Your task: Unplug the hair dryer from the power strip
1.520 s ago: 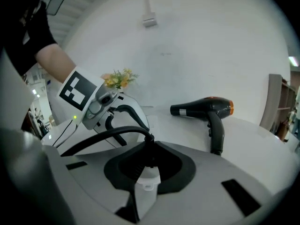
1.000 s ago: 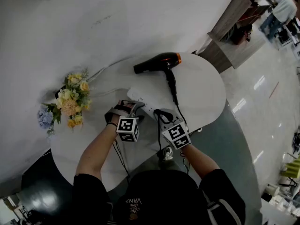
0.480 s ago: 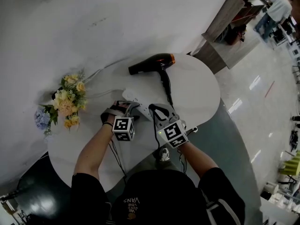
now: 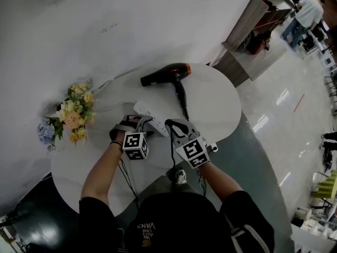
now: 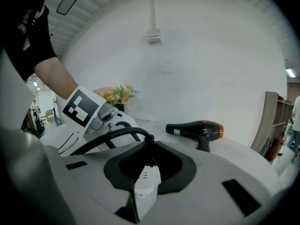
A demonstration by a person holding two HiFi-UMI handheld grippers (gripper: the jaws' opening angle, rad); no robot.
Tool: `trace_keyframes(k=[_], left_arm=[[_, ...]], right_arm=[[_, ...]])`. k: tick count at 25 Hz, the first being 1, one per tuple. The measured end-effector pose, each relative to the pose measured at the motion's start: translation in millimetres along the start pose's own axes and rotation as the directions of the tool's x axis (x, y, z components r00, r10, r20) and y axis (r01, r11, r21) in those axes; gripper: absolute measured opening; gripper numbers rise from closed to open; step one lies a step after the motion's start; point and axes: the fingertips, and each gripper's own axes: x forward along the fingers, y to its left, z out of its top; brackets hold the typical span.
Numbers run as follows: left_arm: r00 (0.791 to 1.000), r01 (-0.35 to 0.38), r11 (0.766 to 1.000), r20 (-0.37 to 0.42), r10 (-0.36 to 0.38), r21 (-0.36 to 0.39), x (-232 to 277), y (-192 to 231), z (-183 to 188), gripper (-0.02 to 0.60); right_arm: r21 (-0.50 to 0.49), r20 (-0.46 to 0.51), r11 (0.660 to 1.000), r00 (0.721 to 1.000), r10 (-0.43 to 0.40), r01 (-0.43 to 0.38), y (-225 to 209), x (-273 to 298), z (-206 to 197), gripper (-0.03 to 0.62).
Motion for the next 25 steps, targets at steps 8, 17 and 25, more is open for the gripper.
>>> trace_keyframes(k=[8, 17, 25], left_arm=[[0.941, -0.291, 0.923, 0.099, 0.323, -0.25, -67.6, 33.8, 31.4, 0.213], [0.816, -0.453, 0.727, 0.088, 0.571, -0.516, -129.5, 24.5, 46.0, 0.043], [0.743, -0.414, 0.576, 0.104, 0.661, -0.705, -166.8, 0.1, 67.8, 0.018]], right_arm=[[0.045, 0.038, 0.999, 0.999, -0.018, 0.016, 0.1, -27.6, 7.7, 0.069], [0.056, 0.077, 0.998, 0.997, -0.02, 0.016, 12.3, -57.2, 16.0, 0.069], [0.058, 0.122, 0.998, 0.993, 0.003, -0.01, 25.4, -91.7, 27.5, 0.069]])
